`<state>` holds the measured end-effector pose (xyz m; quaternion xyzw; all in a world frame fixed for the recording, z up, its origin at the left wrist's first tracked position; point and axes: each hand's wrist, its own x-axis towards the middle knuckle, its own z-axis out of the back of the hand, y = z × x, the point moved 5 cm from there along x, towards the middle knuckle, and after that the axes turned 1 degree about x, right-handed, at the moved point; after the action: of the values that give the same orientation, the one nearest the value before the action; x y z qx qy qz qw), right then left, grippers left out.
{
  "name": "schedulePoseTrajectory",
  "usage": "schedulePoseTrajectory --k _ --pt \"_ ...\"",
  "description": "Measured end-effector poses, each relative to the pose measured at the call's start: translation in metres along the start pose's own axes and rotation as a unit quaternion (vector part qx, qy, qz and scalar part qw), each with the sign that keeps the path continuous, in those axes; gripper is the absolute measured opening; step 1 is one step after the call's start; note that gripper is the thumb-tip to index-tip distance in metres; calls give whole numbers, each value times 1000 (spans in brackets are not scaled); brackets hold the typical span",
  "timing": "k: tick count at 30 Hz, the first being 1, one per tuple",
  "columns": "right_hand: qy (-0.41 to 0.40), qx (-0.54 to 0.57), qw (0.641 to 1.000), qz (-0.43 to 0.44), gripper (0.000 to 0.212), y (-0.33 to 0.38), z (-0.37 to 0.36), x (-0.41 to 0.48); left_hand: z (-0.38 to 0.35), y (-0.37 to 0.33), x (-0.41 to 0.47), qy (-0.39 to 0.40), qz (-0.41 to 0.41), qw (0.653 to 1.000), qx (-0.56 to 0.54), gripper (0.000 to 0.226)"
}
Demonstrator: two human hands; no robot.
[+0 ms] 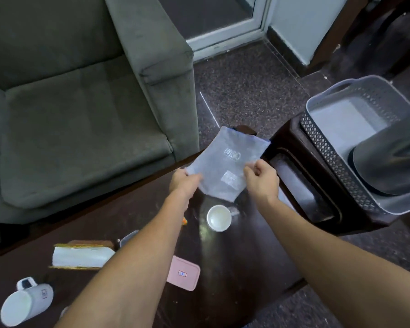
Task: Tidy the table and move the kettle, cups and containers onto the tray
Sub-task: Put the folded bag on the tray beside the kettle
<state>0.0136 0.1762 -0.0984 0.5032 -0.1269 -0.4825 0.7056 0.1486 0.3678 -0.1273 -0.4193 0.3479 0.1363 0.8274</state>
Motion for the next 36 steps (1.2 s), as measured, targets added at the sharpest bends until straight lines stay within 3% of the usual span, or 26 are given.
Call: schedulePoseTrajectory --k 2,5,7,9,11,13,16,20,24,26,28,31,33,36 --pt "28 -36 990 131 27 36 10 -8 20 -19 -5 -26 -30 996 74 83" --pt "64 -66 963 254 25 84 25 -22 56 -72 -24 -66 -144 987 40 96" --pt "88 -66 948 299 15 115 33 -32 83 -112 -45 -50 -198 978 -47 88" --pt "87 -54 941 322 13 148 46 -43 117 -151 -74 -33 -247 961 -123 63" --pt "90 -26 946 310 14 185 60 -54 157 -183 -114 -33 -300 944 -136 30" --pt "95 -8 951 295 13 223 73 -65 197 -207 -157 -27 -346 930 -120 15" --pt "96 29 955 280 12 286 92 -87 254 -236 -222 -5 -381 916 -127 5" --pt "102 95 947 290 6 372 110 -127 315 -262 -294 17 -418 903 -102 20" --pt "138 56 936 318 6 443 109 -166 373 -288 -355 -49 -477 876 -54 8" --pt "116 22 928 352 24 478 114 -194 402 -303 -388 -95 -498 861 -29 9" --pt "24 -2 897 442 56 518 129 -227 427 -316 -418 -155 -520 838 53 13" --pt "-39 -58 802 594 72 583 137 -288 455 -333 -454 -198 -535 810 138 19" --pt "-19 -141 746 650 71 620 125 -325 466 -340 -471 -194 -544 799 166 20" --pt "-37 -239 680 693 42 657 111 -364 475 -343 -487 -196 -552 780 222 23"
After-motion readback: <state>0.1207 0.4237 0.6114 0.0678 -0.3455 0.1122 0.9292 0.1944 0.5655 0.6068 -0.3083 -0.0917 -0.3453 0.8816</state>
